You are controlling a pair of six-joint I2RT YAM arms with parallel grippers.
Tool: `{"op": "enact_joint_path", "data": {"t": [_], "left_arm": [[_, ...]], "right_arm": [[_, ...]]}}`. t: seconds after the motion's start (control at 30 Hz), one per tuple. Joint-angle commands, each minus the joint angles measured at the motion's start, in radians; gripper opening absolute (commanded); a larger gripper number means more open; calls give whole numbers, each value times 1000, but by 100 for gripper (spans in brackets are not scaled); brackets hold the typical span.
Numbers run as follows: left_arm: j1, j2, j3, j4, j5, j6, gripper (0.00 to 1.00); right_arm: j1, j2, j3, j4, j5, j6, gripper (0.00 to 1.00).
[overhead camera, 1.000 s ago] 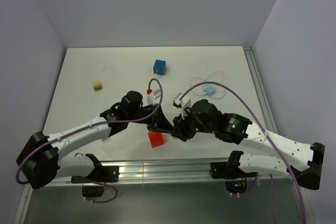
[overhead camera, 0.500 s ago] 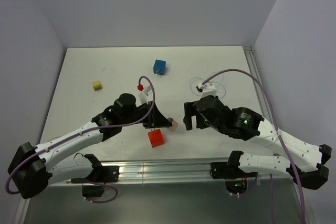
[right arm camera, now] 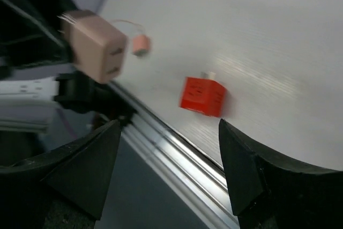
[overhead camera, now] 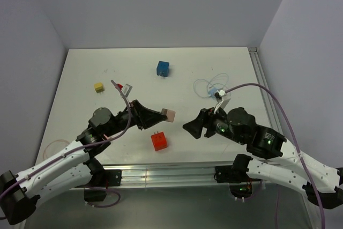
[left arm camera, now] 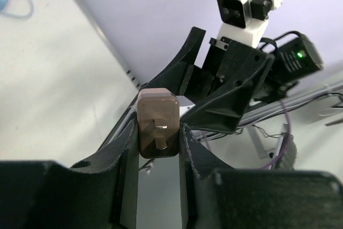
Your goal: Insert the plug
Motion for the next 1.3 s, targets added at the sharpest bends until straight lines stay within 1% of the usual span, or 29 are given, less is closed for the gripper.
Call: {"op": "enact_joint_path", "data": {"t": [0.0,0.03,0.07,0.17,0.27,0.37,0.6,0.8,0.87,0.9,0.93,0.97,1.0,1.03,1.07,1.1,1.13,1.17,1.2,1.23,1.27], "left_arm": [[2,-48,-47,198,-10,-84,0],[2,-64,-71,269,-8,-120,0],[2,-68,-82,300,-5,-140,1],[0,-81,-112,400,2,-196,0],[2,-87,-113,420,13,-227,0],[2,-98,-125,445,15,-248,0],[2,-136,-138,430,10,-262,0],[0,-138,-151,446,15,-277,0],[2,-130,-156,459,15,-280,0],[0,-122,-156,462,18,-280,0],[2,-116,-152,462,27,-279,0],[2,-111,-145,425,30,-274,0],[0,-113,-132,367,29,-244,8],[2,-121,-83,268,-8,-215,40],[2,-130,-55,65,-40,-185,56],[0,-157,-29,-43,-86,-131,69],[2,-174,8,-125,-175,-107,85],[2,-194,25,-203,-247,-89,89],[2,-232,40,-397,-314,-78,91],[2,-249,66,-472,-429,-78,95],[2,-263,77,-545,-485,-79,96]], "right_arm": [[-37,-9,-26,369,-240,1,80],[-45,-3,-25,400,-327,10,80],[-63,18,-23,455,-366,18,80],[-80,73,-5,533,-470,50,80],[-89,139,32,593,-529,73,75],[-91,187,58,650,-547,89,69],[-91,207,35,736,-557,115,52],[-95,213,36,780,-573,133,51],[-97,235,50,774,-586,133,44],[-97,239,55,779,-589,135,38],[-97,246,58,779,-589,135,22],[-97,253,64,771,-575,132,10],[-95,256,81,726,-560,120,0],[-97,255,92,690,-529,109,0],[-97,253,110,616,-464,92,0],[-97,255,122,569,-439,68,0],[-97,259,138,517,-419,57,0],[-97,282,185,459,-399,38,0],[-98,299,208,344,-364,3,0],[-98,337,234,287,-347,-9,0],[-98,359,281,179,-324,-22,0]]}}
